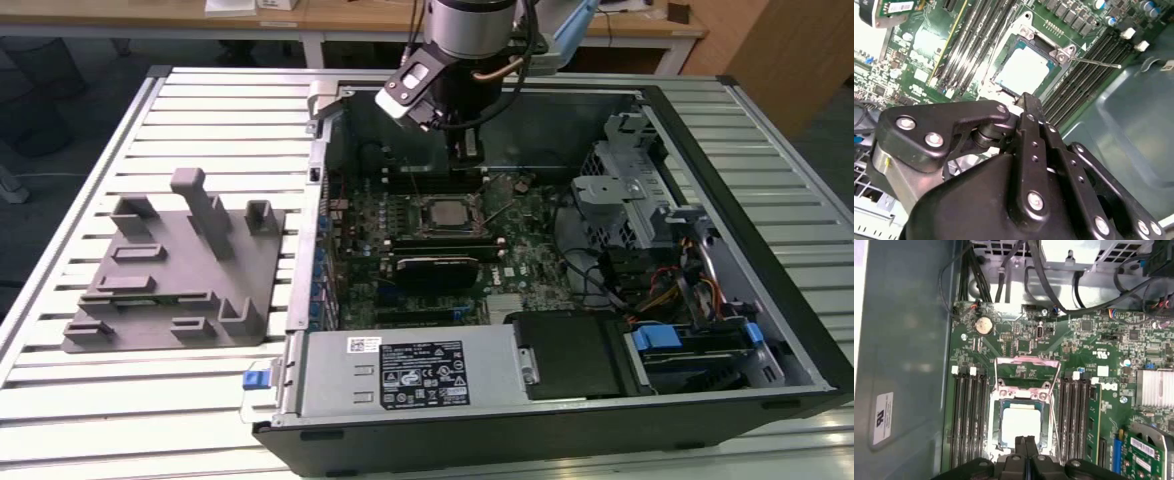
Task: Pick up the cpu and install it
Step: 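Close the cpu cover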
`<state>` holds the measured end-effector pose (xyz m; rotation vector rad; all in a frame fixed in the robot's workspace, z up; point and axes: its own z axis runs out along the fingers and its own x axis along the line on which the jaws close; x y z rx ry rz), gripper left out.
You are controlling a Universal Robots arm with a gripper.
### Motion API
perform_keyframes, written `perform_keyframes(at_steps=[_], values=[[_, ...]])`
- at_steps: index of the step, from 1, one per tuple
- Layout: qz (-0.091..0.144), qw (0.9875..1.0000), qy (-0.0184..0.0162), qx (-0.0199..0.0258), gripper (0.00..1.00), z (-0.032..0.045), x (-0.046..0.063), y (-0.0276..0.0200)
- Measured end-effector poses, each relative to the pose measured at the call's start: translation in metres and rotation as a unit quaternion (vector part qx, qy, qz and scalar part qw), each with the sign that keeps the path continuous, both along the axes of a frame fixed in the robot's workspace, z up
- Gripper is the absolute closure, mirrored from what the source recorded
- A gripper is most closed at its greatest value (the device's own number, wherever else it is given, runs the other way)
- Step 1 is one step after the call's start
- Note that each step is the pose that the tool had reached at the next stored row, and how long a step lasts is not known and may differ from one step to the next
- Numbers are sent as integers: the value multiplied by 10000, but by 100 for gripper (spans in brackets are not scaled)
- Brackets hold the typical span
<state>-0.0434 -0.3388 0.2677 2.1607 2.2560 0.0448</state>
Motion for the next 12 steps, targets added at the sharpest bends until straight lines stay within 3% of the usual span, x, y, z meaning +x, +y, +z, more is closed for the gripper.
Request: perform_keyframes(at_steps=[6,12], values=[[-8,10000,2,1,89,0,13,-78],[-8,10000,26,1,89,0,228,-79]])
